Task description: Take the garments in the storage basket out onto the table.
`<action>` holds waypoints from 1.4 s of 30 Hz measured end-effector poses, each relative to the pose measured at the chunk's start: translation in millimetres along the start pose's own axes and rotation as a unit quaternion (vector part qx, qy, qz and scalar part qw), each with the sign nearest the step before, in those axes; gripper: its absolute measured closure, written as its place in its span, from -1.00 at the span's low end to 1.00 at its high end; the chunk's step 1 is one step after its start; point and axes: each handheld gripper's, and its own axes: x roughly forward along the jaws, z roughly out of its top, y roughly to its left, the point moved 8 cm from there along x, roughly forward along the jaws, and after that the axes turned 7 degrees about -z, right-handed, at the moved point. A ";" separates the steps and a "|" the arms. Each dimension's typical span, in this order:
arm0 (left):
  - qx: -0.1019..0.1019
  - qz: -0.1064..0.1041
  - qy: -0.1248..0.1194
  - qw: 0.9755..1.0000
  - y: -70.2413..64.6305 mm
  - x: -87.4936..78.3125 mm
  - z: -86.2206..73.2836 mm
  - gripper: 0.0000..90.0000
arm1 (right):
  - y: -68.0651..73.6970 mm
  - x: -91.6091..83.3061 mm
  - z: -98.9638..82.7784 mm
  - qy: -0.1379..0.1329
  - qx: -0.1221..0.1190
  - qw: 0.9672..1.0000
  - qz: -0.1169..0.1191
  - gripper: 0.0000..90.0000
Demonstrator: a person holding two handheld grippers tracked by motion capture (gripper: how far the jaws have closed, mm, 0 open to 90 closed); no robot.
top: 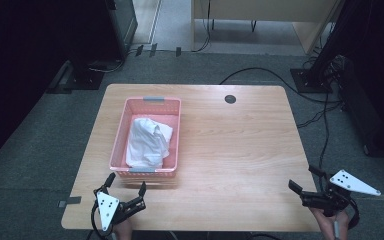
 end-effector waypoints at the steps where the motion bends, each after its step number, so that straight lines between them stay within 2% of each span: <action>1: -0.001 0.000 0.000 1.000 0.1 0.0 0.0 -1.00 | 0.1 -0.6 0.1 -0.001 0.001 1.000 -0.001 -0.97; 15: -0.005 0.000 -0.001 1.000 1.0 -0.3 0.1 -1.00 | 5.5 -2.6 5.6 -0.004 -0.003 1.000 -0.001 -0.97; 26: -0.003 0.001 0.000 1.000 0.8 0.0 0.0 -1.00 | 9.5 3.5 5.3 -0.001 -0.004 1.000 0.002 -0.97; 42: -0.006 -0.004 0.002 1.000 1.0 0.3 -0.2 -1.00 | 30.2 32.9 13.6 0.013 -0.022 0.999 0.023 -0.97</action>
